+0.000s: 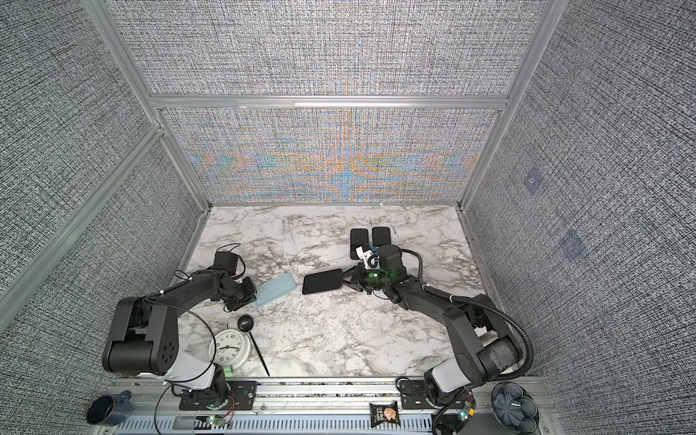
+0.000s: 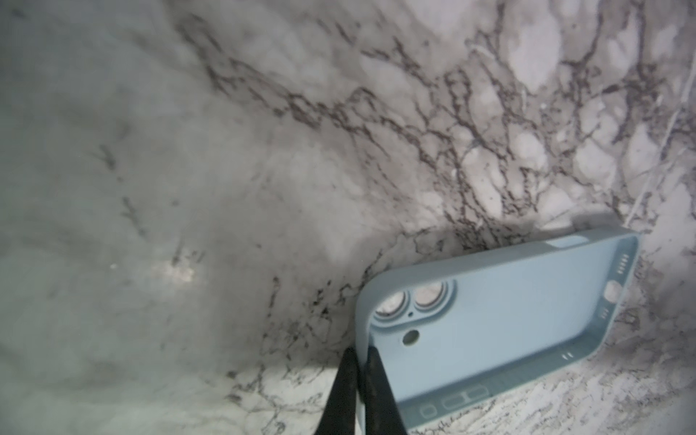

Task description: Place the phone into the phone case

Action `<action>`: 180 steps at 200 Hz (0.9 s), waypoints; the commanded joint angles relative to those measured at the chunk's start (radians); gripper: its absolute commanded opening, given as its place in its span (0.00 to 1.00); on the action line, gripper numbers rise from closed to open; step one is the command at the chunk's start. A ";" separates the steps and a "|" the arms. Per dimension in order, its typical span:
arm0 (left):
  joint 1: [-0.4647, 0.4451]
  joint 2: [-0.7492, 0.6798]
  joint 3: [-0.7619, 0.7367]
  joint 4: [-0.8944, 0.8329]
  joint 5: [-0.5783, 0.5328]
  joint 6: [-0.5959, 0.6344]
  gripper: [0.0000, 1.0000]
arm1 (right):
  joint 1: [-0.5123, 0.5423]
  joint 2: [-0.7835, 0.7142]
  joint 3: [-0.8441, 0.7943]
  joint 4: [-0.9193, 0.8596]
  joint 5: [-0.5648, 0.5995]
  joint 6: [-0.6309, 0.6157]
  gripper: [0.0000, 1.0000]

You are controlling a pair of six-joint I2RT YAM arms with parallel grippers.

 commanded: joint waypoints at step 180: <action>-0.338 -0.021 0.014 -0.020 0.067 0.023 0.06 | -0.064 -0.225 -0.061 -0.264 -0.132 -0.244 0.03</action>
